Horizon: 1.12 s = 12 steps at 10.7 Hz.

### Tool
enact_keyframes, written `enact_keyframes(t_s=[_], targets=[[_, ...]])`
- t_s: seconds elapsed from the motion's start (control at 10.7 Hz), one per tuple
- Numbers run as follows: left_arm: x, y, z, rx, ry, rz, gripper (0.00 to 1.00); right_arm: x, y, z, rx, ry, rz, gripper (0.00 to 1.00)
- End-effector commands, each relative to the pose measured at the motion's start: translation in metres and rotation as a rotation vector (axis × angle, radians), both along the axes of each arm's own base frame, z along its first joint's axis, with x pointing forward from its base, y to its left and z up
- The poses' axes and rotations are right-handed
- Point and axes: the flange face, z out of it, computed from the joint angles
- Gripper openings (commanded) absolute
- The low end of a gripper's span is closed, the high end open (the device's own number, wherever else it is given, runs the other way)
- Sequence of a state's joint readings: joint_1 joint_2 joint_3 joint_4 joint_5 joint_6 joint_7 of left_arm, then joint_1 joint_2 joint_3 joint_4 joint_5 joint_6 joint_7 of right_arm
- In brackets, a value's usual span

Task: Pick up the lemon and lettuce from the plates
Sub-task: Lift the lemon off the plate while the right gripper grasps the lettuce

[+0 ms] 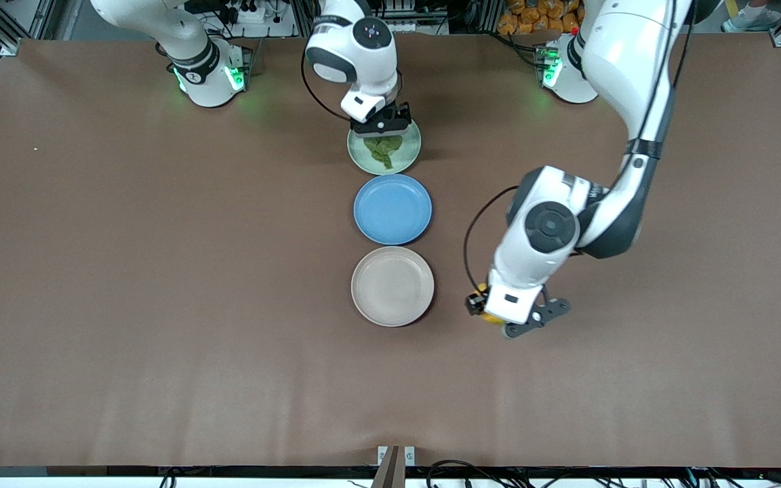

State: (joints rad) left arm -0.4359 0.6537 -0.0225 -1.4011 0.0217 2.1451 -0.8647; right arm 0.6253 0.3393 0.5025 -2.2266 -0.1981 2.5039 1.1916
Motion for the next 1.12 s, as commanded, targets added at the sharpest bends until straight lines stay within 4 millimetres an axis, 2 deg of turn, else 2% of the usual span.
enact_keyframes(t_s=[0.0, 0.19, 0.37, 0.47, 0.56, 0.65, 0.75, 0.84, 1.03], targets=[[-0.011, 0.034, 0.003, 0.030, 0.038, -0.092, 0.00, -0.001, 0.002, -0.028, -0.001, -0.002, -0.033, 1.00], [-0.016, 0.051, -0.002, 0.042, 0.060, -0.112, 0.00, -0.005, 0.002, -0.043, -0.005, 0.014, -0.059, 0.95], [-0.015, 0.069, -0.008, 0.046, 0.071, -0.122, 0.00, -0.007, 0.002, -0.054, -0.016, 0.016, -0.079, 0.79], [-0.012, 0.089, -0.005, 0.047, 0.069, -0.130, 0.00, -0.007, 0.003, -0.056, -0.017, 0.018, -0.093, 0.67], [-0.012, 0.110, -0.003, 0.050, 0.073, -0.174, 0.00, -0.006, 0.004, -0.058, -0.018, 0.022, -0.105, 0.49], [-0.013, 0.135, -0.001, 0.054, 0.080, -0.213, 0.00, -0.005, 0.005, -0.058, -0.018, 0.024, -0.114, 0.26], [-0.014, 0.169, 0.001, 0.057, 0.090, -0.260, 0.00, -0.003, 0.007, -0.056, -0.016, 0.022, -0.131, 0.05], [-0.018, 0.192, -0.001, 0.059, 0.104, -0.303, 0.00, 0.003, 0.009, -0.052, -0.017, 0.020, -0.142, 0.00], [-0.031, 0.225, -0.012, 0.059, 0.143, -0.363, 0.00, 0.014, 0.016, -0.036, -0.044, 0.009, -0.169, 0.00]])
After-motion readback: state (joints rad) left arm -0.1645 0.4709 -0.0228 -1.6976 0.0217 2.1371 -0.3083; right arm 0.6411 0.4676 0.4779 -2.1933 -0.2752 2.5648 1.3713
